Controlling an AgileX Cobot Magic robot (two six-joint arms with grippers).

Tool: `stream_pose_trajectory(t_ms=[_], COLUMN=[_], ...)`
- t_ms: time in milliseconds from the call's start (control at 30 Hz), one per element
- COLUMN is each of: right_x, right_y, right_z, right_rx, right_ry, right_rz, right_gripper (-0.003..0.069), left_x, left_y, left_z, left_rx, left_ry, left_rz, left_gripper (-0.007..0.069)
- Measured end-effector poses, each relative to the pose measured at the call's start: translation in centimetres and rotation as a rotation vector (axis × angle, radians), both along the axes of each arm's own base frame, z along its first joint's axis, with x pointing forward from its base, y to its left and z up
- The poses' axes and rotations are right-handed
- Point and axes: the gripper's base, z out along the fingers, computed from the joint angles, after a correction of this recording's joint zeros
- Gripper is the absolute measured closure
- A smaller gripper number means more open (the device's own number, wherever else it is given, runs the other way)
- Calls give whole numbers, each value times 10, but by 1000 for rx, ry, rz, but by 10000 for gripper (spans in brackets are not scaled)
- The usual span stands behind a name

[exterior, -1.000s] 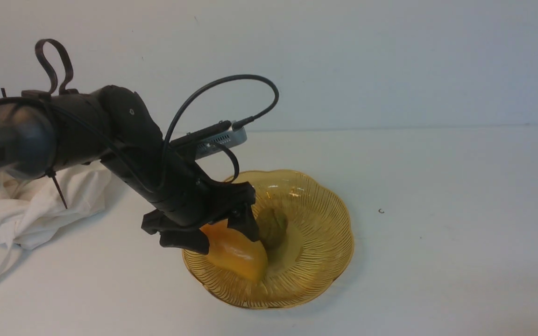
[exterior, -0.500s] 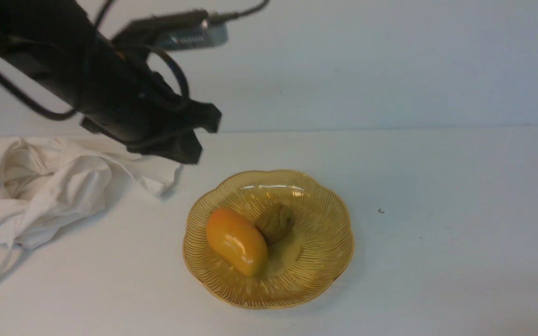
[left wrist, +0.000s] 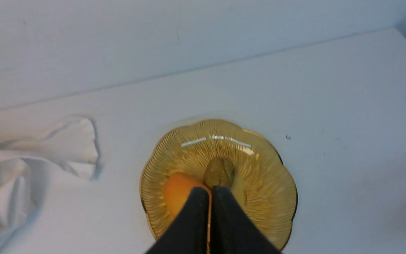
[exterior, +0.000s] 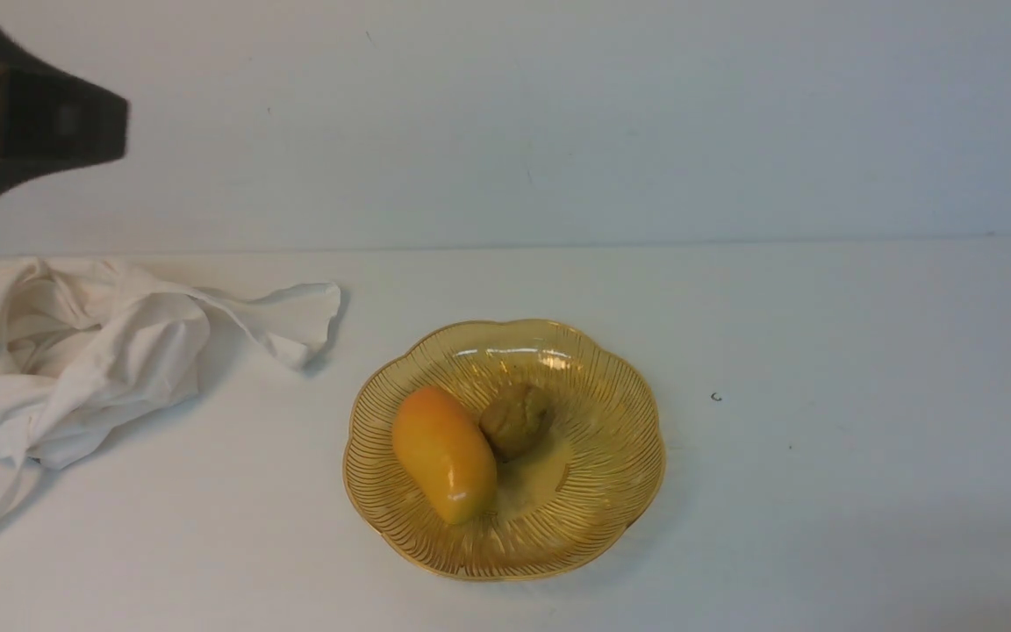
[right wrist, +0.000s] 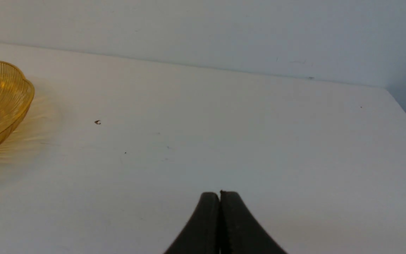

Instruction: Take the fruit out of the cloth bag on the white table and place them on a plate.

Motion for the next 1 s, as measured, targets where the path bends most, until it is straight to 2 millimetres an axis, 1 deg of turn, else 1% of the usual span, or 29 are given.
stream_pose_trajectory(t_ms=[33, 100, 133, 167, 200, 333, 367, 467, 567, 700, 833, 933, 1000], right_x=[0, 0, 0, 0, 0, 0, 0, 0, 0, 0, 0, 0, 0], right_y=[0, 0, 0, 0, 0, 0, 0, 0, 0, 0, 0, 0, 0], right_z=[0, 0, 0, 0, 0, 0, 0, 0, 0, 0, 0, 0, 0], right_rx=[0, 0, 0, 0, 0, 0, 0, 0, 0, 0, 0, 0, 0], right_ry=[0, 0, 0, 0, 0, 0, 0, 0, 0, 0, 0, 0, 0], right_rz=[0, 0, 0, 0, 0, 0, 0, 0, 0, 0, 0, 0, 0], right_gripper=[671, 671, 671, 671, 671, 671, 671, 671, 671, 671, 671, 671, 671], left_x=[-13, -23, -34, -35, -46, -72, -82, -93, -110, -123, -130, -129, -125], left_y=[5, 9, 13, 13, 17, 25, 29, 32, 37, 44, 48, 49, 49], left_z=[-2, -6, -13, -14, -22, -42, -49, -55, -57, -57, -56, -58, -63], left_rx=[-7, -10, -19, -20, -29, -47, -54, -56, -47, -24, -7, 13, 21], left_ry=[-44, -65, -86, -87, -100, -121, -133, -145, -167, -223, -261, -271, -279], left_rz=[9, 13, 17, 17, 21, 28, 28, 27, 18, 25, 35, 45, 53], left_gripper=[632, 632, 632, 632, 632, 632, 632, 632, 632, 632, 632, 632, 632])
